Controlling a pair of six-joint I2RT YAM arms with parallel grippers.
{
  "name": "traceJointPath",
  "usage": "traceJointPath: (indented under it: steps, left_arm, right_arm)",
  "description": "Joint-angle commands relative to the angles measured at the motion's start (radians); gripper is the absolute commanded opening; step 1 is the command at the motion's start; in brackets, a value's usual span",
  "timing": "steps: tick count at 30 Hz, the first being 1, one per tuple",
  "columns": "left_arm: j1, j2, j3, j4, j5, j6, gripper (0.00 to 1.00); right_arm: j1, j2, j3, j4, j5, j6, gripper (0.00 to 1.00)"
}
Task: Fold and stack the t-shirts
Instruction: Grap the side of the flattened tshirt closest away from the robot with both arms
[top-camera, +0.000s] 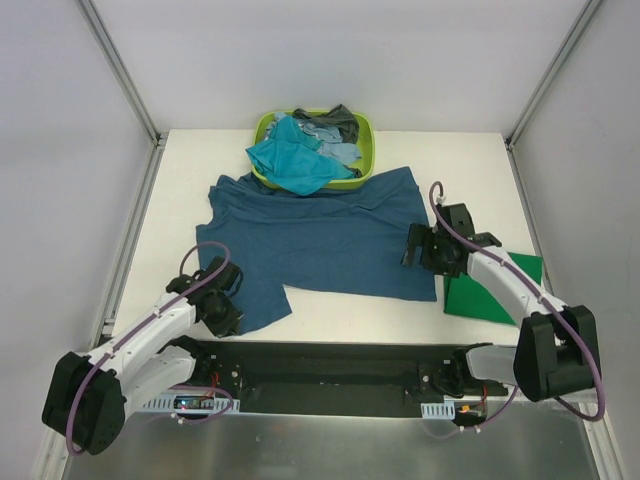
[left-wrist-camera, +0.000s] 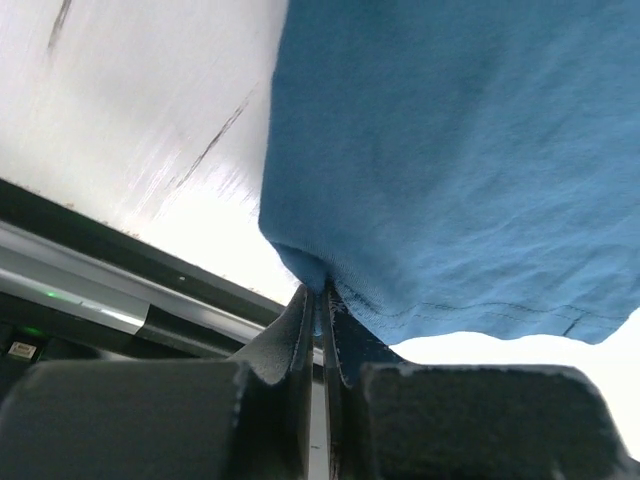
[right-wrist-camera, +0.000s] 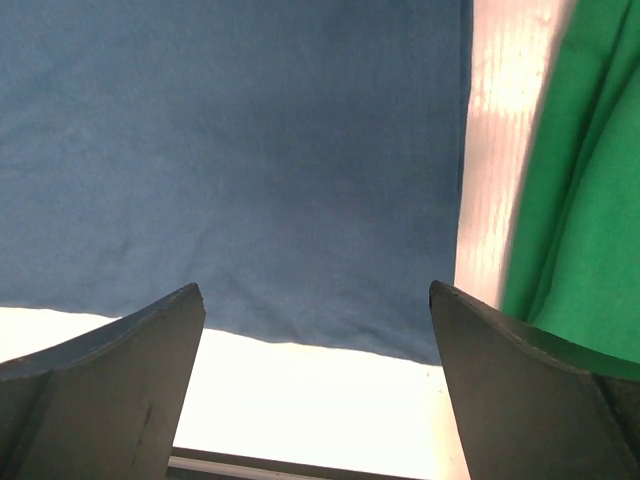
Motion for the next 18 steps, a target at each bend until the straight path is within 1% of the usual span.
traceJointPath:
  steps: [1, 6, 8, 11, 13, 15, 16, 18]
  left_arm:
    - [-0.01, -0.037, 0.047, 0.052, -0.022, 0.071, 0.0]
    - [-0.01, -0.077, 0.091, 0.077, -0.051, 0.122, 0.0]
    - [-0.01, -0.079, 0.106, 0.083, -0.052, 0.142, 0.0]
    - [-0.01, -0.073, 0.116, 0.091, -0.057, 0.156, 0.0]
    - [-0.01, -0.067, 0.12, 0.091, -0.058, 0.159, 0.0]
    - [-0.01, -0.061, 0.122, 0.092, -0.061, 0.162, 0.0]
    - [-0.01, -0.062, 0.122, 0.092, -0.068, 0.161, 0.0]
    - [-0.01, -0.064, 0.123, 0.092, -0.071, 0.159, 0.0]
  right_arm:
    - [-0.007, -0.106, -0.072, -0.033, 0.021, 0.066, 0.96]
    - [-0.005, -0.189, -0.183, -0.041, 0.008, 0.158, 0.98]
    - [-0.005, -0.215, -0.221, -0.028, 0.027, 0.193, 0.99]
    - [-0.005, -0.233, -0.264, 0.022, 0.034, 0.231, 0.93]
    - [-0.007, -0.223, -0.276, 0.056, 0.034, 0.251, 0.84]
    - [-0.007, -0.198, -0.278, 0.065, 0.034, 0.27, 0.77]
    - [-0.007, -0.188, -0.278, 0.064, 0.068, 0.273, 0.75]
    - [-0.005, -0.166, -0.279, 0.058, 0.088, 0.276, 0.68]
